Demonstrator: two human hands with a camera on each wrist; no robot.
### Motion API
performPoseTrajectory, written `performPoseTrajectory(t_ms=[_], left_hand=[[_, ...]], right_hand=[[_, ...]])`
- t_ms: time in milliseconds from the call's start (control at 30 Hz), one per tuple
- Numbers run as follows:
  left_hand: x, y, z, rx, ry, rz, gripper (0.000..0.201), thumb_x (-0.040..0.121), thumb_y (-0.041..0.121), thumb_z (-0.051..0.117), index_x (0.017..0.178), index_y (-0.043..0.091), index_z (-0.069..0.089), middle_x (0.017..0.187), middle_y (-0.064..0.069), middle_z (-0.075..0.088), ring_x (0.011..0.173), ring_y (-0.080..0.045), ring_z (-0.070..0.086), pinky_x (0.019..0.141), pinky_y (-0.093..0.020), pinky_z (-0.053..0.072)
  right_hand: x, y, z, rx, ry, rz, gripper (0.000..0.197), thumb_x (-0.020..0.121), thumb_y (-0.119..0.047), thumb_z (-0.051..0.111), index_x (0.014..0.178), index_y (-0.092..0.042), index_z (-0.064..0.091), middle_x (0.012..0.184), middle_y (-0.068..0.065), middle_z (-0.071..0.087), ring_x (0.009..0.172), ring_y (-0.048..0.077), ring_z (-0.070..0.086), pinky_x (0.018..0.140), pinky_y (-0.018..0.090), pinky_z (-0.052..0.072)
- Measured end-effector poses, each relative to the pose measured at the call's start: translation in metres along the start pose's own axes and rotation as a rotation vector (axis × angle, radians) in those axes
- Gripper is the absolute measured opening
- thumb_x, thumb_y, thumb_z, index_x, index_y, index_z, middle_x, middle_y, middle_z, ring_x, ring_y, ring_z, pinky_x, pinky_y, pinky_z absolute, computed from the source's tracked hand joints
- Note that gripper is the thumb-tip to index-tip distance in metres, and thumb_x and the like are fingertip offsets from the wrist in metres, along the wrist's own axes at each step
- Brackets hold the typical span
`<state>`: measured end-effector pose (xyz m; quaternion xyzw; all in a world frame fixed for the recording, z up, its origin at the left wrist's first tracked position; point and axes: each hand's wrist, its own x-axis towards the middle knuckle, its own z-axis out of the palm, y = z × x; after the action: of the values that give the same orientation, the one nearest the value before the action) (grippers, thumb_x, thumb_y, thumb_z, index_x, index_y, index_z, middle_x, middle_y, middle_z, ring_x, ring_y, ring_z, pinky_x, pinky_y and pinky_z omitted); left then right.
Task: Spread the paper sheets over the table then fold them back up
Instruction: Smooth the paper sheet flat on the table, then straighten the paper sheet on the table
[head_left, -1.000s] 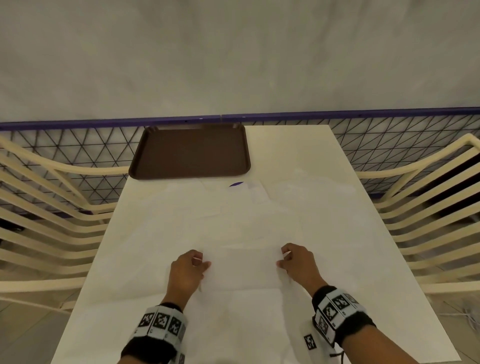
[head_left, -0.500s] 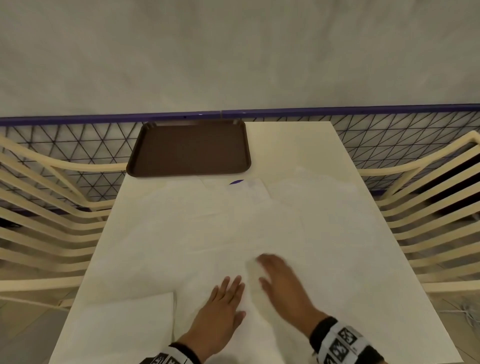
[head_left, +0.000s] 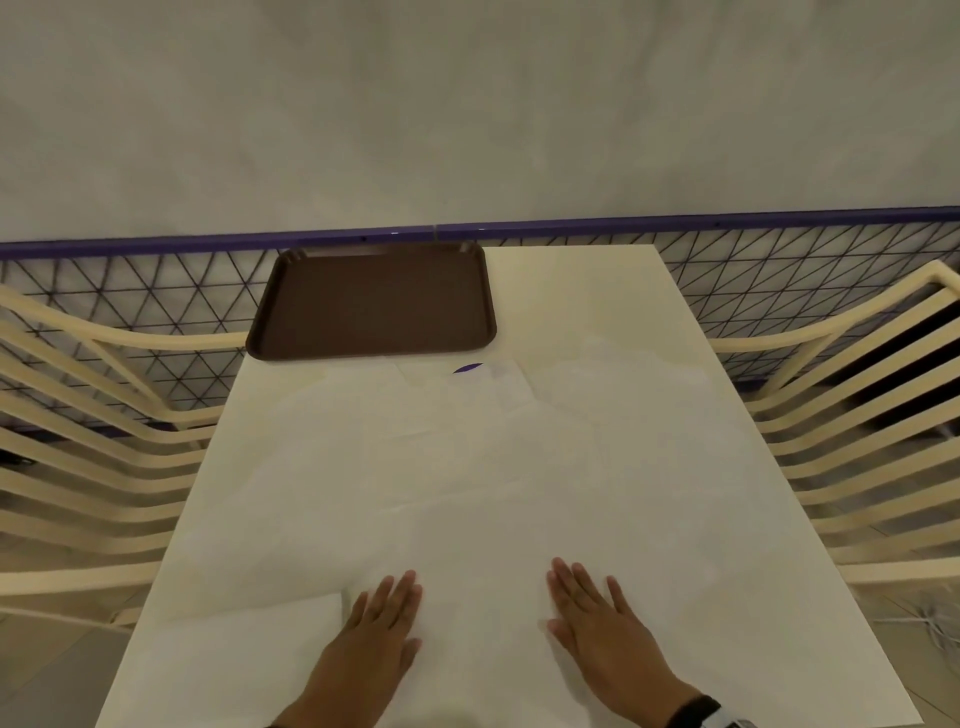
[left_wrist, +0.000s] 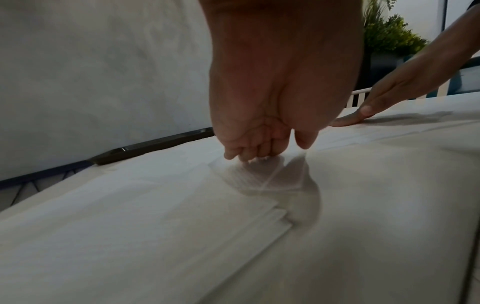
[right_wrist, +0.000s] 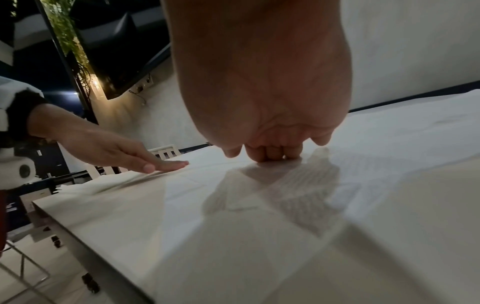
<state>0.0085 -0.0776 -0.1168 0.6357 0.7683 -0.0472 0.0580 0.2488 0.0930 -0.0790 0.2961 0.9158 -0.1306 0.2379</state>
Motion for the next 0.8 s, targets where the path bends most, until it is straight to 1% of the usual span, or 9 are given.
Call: performPoseTrajectory(t_ms=[100, 200, 300, 433, 500, 567, 633, 733, 800], left_hand=[[0.006, -0.001, -0.008, 0.022, 0.155, 0.006, 0.082, 0.101, 0.035, 0.0, 0.082, 0.006, 0.075, 0.119, -0.004, 0.065, 0.114, -0.022, 0.055, 0.113, -0.03, 0.011], [0.04, -0.001, -0.035, 0.005, 0.246, -0.035, 0.072, 0.098, 0.036, 0.024, 0.047, 0.008, 0.067, 0.079, -0.002, 0.074, 0.085, -0.021, 0.071, 0.092, -0.032, 0.033], [0.085, 0.001, -0.073, -0.124, 0.259, 0.017, 0.022, 0.066, 0.038, 0.078, 0.073, 0.017, 0.073, 0.086, 0.004, 0.072, 0.085, -0.014, 0.069, 0.081, -0.02, 0.048], [0.122, 0.012, -0.089, -0.207, -0.214, -0.058, 0.072, 0.08, 0.035, 0.068, 0.139, 0.013, 0.034, 0.134, -0.003, 0.044, 0.126, -0.023, 0.037, 0.103, -0.031, 0.03], [0.131, 0.013, -0.089, -0.19, -0.265, -0.107, 0.069, 0.079, 0.033, 0.069, 0.135, 0.014, 0.035, 0.13, -0.005, 0.047, 0.121, -0.024, 0.038, 0.099, -0.031, 0.03], [0.133, 0.015, -0.093, -0.181, -0.299, -0.113, 0.058, 0.079, 0.034, 0.069, 0.128, 0.016, 0.042, 0.125, -0.005, 0.052, 0.117, -0.023, 0.042, 0.097, -0.031, 0.03], [0.13, 0.016, -0.098, -0.149, -0.296, -0.084, 0.048, 0.082, 0.034, 0.065, 0.125, 0.018, 0.05, 0.123, -0.004, 0.052, 0.116, -0.023, 0.043, 0.098, -0.03, 0.03], [0.118, 0.023, -0.111, -0.19, -0.18, -0.06, 0.025, 0.085, 0.028, 0.06, 0.109, 0.02, 0.058, 0.115, -0.001, 0.055, 0.107, -0.021, 0.049, 0.083, -0.026, 0.033], [0.106, 0.029, -0.125, -0.224, -0.126, -0.037, 0.015, 0.086, 0.026, 0.057, 0.099, 0.02, 0.058, 0.106, 0.001, 0.061, 0.099, -0.02, 0.056, 0.073, -0.025, 0.034]], right_hand=[[-0.001, -0.003, -0.005, 0.003, 0.057, 0.011, 0.07, 0.1, -0.037, 0.001, 0.105, -0.026, 0.071, 0.115, -0.013, 0.066, 0.103, 0.003, 0.064, 0.11, 0.032, 0.003], [0.007, -0.007, -0.012, 0.037, 0.079, 0.031, 0.058, 0.096, -0.032, 0.017, 0.095, -0.029, 0.075, 0.105, -0.014, 0.07, 0.089, 0.002, 0.068, 0.097, 0.03, 0.037], [0.013, -0.007, -0.018, 0.048, 0.091, 0.025, 0.049, 0.07, -0.039, 0.032, 0.086, -0.029, 0.077, 0.098, -0.014, 0.072, 0.081, 0.002, 0.07, 0.068, 0.029, 0.057], [0.008, -0.009, -0.029, 0.011, 0.007, 0.031, 0.045, 0.062, -0.048, 0.065, 0.098, -0.024, 0.075, 0.117, -0.006, 0.064, 0.094, 0.006, 0.068, 0.077, 0.034, 0.055], [0.009, -0.008, -0.032, 0.044, 0.016, -0.009, 0.06, 0.085, -0.041, 0.058, 0.137, -0.014, 0.045, 0.15, -0.001, 0.028, 0.134, 0.015, 0.04, 0.109, 0.045, 0.03], [0.007, -0.009, -0.043, 0.077, 0.051, -0.034, 0.052, 0.098, -0.027, 0.035, 0.148, -0.018, 0.02, 0.158, -0.004, 0.008, 0.145, 0.015, 0.012, 0.117, 0.044, 0.003], [0.011, -0.011, -0.05, 0.132, 0.168, 0.031, 0.053, 0.094, -0.026, 0.048, 0.144, -0.021, 0.03, 0.151, -0.005, 0.028, 0.142, 0.015, 0.022, 0.116, 0.046, 0.009], [0.021, -0.016, -0.068, 0.081, 0.375, 0.08, 0.086, 0.049, -0.031, 0.088, 0.126, -0.024, 0.05, 0.124, -0.002, 0.06, 0.118, 0.022, 0.057, 0.096, 0.045, 0.043], [0.037, -0.021, -0.079, 0.06, 0.53, -0.037, 0.091, 0.046, -0.023, 0.088, 0.128, -0.021, 0.047, 0.129, 0.002, 0.058, 0.121, 0.026, 0.054, 0.097, 0.045, 0.039]])
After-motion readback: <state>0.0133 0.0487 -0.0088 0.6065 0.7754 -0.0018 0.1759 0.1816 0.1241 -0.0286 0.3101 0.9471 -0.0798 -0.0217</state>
